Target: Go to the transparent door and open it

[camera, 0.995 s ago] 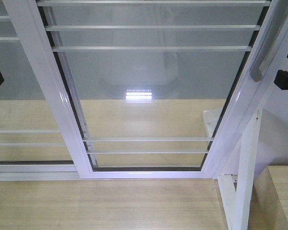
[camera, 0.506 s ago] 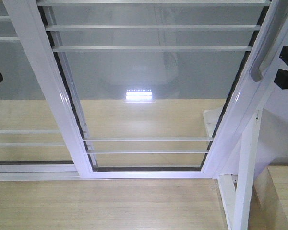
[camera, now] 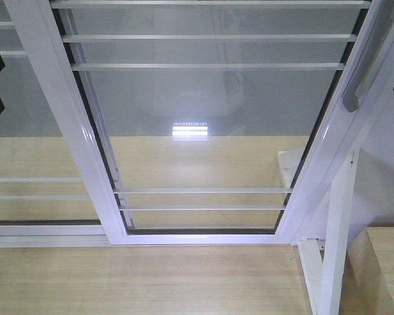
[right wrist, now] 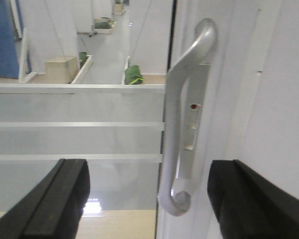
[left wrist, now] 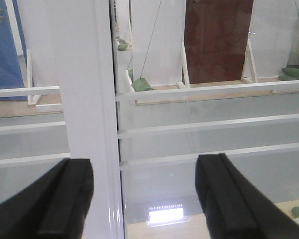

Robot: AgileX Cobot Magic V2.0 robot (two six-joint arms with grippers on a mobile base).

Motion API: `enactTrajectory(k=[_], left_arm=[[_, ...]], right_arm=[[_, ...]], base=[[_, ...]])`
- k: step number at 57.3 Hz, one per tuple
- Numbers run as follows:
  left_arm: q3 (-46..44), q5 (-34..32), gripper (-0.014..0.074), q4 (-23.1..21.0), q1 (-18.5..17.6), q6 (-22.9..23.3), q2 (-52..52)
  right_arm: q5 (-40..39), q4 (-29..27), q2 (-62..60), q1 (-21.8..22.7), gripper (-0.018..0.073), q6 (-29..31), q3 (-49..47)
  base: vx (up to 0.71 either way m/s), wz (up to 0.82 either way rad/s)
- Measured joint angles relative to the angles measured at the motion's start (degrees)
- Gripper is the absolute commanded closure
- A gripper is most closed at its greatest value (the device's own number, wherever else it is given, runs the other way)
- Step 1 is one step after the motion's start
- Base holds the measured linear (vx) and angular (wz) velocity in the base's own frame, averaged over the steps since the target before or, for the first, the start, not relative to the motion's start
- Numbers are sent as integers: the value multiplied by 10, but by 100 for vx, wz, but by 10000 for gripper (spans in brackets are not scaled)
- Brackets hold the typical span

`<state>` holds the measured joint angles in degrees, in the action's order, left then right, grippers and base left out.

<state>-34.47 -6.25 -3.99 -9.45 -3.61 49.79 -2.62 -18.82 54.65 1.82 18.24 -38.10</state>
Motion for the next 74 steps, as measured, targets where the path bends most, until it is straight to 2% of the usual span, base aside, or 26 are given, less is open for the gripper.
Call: enactTrajectory(k=[9,25,45,74], left_arm=[[0,0,37,0,0,0,0],[0,0,37,0,0,0,0],[0,10,37,0,0,0,0],[0,15,37,0,0,0,0]], right_arm=[[-55,0,52,24,15,0,0],[-158,-1,172,27,17,-2,-29],[-166,-2,313,27,17,-4,-145],[-154,3,426,27,17,-14,-251]], base=[[0,0],[0,0],[0,0],[0,0]])
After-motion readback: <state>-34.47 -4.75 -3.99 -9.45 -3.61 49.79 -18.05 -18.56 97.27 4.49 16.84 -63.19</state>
